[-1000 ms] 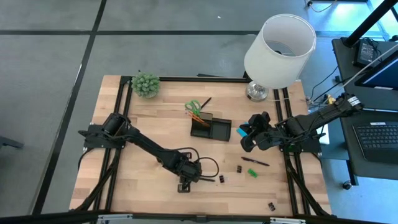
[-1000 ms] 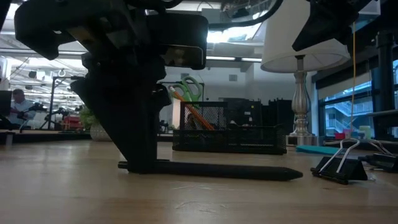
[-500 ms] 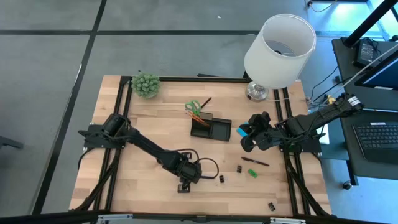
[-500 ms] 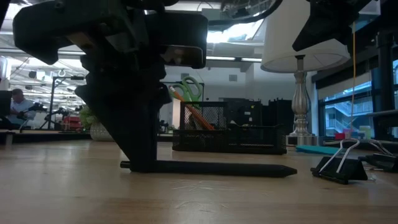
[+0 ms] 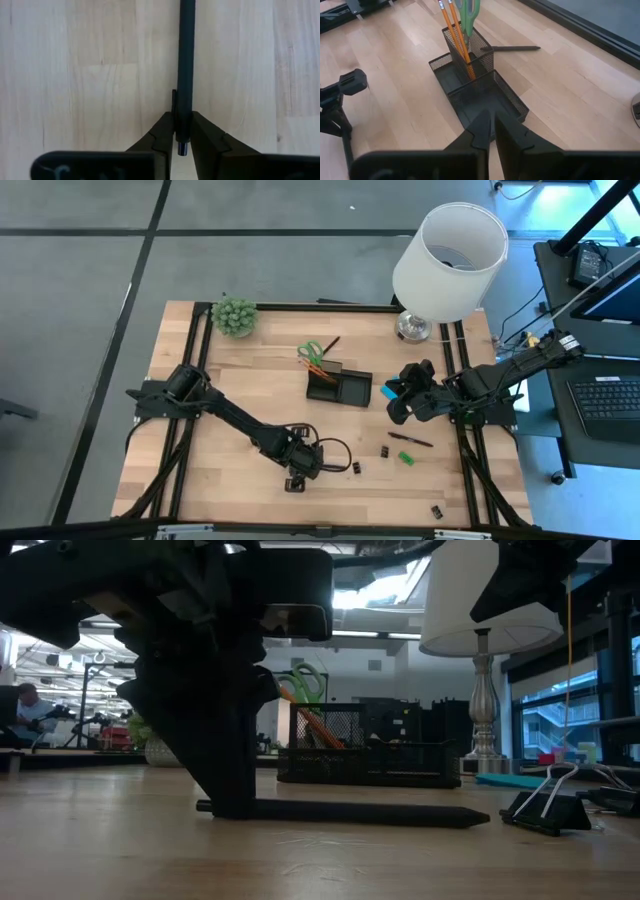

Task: Pick and place office supplies into organizer
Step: Put the bottom left black pen into the black organizer

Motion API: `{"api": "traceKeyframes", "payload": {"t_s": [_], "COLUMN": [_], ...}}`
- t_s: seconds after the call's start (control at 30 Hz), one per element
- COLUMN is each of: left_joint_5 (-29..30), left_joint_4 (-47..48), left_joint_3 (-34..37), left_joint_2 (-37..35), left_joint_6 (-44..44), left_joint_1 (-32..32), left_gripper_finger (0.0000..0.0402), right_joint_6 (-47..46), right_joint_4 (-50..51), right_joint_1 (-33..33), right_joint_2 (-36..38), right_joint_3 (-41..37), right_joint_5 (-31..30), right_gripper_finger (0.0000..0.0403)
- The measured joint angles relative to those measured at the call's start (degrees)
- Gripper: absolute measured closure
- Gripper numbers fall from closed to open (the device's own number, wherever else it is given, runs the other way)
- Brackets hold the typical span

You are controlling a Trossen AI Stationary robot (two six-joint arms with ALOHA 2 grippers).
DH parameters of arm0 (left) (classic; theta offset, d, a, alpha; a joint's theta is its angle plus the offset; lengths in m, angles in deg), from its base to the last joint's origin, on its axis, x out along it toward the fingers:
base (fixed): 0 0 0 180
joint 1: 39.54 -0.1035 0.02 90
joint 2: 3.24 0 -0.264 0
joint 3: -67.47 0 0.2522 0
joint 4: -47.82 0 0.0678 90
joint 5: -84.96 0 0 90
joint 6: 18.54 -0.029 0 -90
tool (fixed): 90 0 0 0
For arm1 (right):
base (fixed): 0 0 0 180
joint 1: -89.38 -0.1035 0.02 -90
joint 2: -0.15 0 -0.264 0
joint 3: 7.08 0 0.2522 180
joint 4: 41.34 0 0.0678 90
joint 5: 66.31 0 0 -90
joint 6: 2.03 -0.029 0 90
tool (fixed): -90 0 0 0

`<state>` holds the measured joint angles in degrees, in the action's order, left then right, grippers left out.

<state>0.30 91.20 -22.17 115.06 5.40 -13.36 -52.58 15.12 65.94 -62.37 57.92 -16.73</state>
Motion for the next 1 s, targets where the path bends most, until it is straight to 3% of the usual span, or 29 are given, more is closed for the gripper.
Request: {"api": "traceKeyframes", "payload": {"t_s": [0.4, 1.0], "left_joint_5": [3.8, 4.3], "left_joint_4": [5.7, 11.5], "left_joint_3": [-2.6, -5.4], "left_joint_2": [-1.9, -1.9], "left_joint_6": [-2.2, -2.2], "left_joint_1": [0.3, 0.3], "left_gripper_finger": [0.0366, 0.0380], "right_joint_6": [0.0, 0.0], "right_joint_4": [0.0, 0.0], "right_joint_1": [0.0, 0.0], "right_joint_2": [0.0, -0.1], "right_joint_3": [0.0, 0.0], "right_joint_5": [0.0, 0.0], "right_gripper_finger": [0.0374, 0.0374]}}
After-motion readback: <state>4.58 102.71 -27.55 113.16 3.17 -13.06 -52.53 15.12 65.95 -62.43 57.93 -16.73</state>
